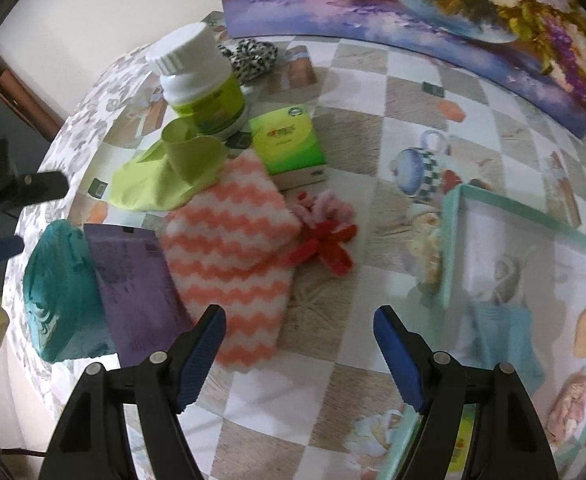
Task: Organize soft objects
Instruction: 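Grasp the pink-white zigzag towel with the right tool while the left tool approaches the teal box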
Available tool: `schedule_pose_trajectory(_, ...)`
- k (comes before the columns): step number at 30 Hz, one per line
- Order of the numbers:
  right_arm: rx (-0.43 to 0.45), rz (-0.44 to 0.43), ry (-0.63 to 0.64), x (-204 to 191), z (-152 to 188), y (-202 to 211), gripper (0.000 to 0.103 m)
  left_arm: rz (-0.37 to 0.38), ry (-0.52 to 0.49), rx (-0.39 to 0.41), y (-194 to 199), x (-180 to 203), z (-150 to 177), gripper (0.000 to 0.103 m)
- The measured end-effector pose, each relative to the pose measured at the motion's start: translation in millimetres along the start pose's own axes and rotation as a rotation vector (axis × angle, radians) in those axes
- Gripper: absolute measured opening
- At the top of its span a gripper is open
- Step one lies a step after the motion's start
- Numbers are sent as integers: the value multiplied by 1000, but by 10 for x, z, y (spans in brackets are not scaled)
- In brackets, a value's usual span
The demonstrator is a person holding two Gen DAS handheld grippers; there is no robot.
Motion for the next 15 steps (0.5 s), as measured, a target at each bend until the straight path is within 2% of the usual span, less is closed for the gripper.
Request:
schedule_pose_trajectory(5,0,-40,-13,-115,-51,-64,80,31,-55,-46,-54,65,-88,102)
schedule_pose_trajectory(15,4,-46,12,-305,-85,-190,80,-1,-113,-101,-144,-51,-247,102)
Point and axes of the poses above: each gripper's, at about its wrist camera, not at the fingertips, and y roughly against the way its jaws point, x to its right, z to its underside, the point moved 3 cm from there along -y, roughly the way its jaws point, and after that the axes turned 14 degrees about z, right-handed, at the moved point
